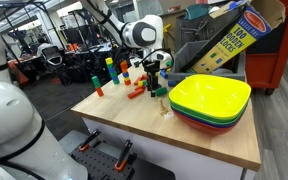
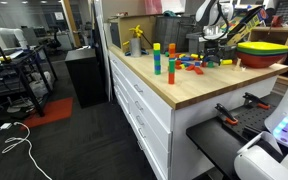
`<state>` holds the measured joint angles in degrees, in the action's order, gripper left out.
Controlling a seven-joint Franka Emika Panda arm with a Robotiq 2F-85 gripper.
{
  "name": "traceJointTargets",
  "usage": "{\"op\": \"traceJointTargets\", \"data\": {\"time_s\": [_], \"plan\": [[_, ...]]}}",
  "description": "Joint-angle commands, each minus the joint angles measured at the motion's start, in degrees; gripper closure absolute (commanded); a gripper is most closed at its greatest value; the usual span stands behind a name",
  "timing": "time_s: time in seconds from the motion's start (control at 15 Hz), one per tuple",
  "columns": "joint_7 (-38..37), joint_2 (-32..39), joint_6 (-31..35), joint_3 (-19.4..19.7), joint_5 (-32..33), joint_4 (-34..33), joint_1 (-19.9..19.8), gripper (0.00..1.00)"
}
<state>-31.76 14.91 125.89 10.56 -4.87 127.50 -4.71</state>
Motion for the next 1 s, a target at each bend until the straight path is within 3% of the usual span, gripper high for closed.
{"op": "traceJointTargets", "data": {"time_s": [0.0,0.07,0.2,0.73,0.87,0.93], "plan": [[0.2,-0.6,-0.3,1.1,2.9,0.2,-0.4,0.00],[0.2,-0.5,-0.3,1.3,3.5,0.0,-0.4,0.00],[0.3,-0.3,-0.3,1.6,4.4,-0.4,-0.4,0.28],[1.5,-0.7,-0.2,0.7,3.1,-0.8,-0.5,0.88],[1.9,-1.4,0.2,0.3,2.9,-0.2,-0.3,1.00],[2.1,-1.9,0.4,0.0,2.8,0.1,-0.1,1.00]]}}
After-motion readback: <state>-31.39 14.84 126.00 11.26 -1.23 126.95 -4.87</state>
